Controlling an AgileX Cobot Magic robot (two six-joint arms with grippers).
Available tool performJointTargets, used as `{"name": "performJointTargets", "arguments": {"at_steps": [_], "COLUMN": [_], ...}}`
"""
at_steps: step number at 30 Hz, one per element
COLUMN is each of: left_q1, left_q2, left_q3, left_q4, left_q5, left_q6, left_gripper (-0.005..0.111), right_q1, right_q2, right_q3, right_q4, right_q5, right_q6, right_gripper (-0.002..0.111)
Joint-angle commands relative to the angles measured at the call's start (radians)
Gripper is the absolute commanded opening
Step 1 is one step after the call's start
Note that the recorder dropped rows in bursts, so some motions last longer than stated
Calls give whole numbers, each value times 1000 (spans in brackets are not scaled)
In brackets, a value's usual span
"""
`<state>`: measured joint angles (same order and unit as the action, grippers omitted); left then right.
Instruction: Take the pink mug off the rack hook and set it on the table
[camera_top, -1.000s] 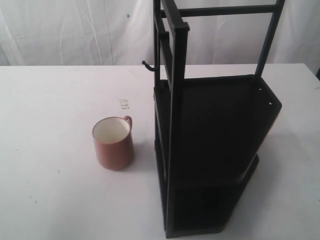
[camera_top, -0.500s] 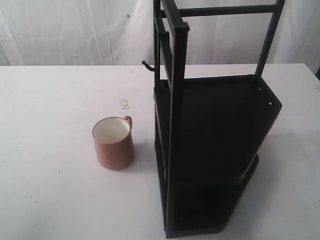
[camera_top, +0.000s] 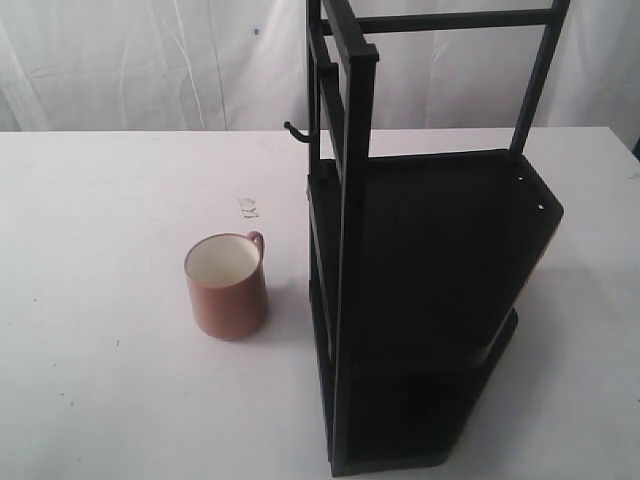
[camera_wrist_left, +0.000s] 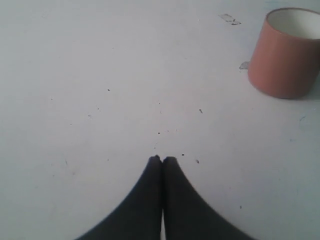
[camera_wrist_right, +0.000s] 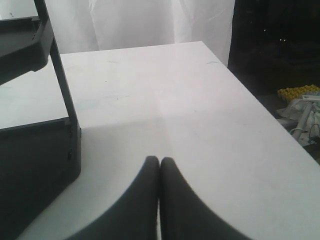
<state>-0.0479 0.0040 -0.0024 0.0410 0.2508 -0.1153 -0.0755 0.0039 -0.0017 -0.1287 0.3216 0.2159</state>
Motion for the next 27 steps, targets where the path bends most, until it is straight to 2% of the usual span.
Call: {"name": "performJointTargets", "arguments": {"at_steps": [1, 27], "left_q1": [1, 6], "left_q2": [-4, -4], "left_q3": [2, 2], "left_q4": [-12, -12], "left_q5": [8, 5], "left_q6": [88, 92], "left_gripper": [1, 1], "right_q1": [-6, -6], "right_q2": [-4, -4], "right_q3": [2, 2], "right_q4": [0, 0], "right_q5": [-6, -6], "right_q6": [5, 5], "right_gripper": [0, 0]}}
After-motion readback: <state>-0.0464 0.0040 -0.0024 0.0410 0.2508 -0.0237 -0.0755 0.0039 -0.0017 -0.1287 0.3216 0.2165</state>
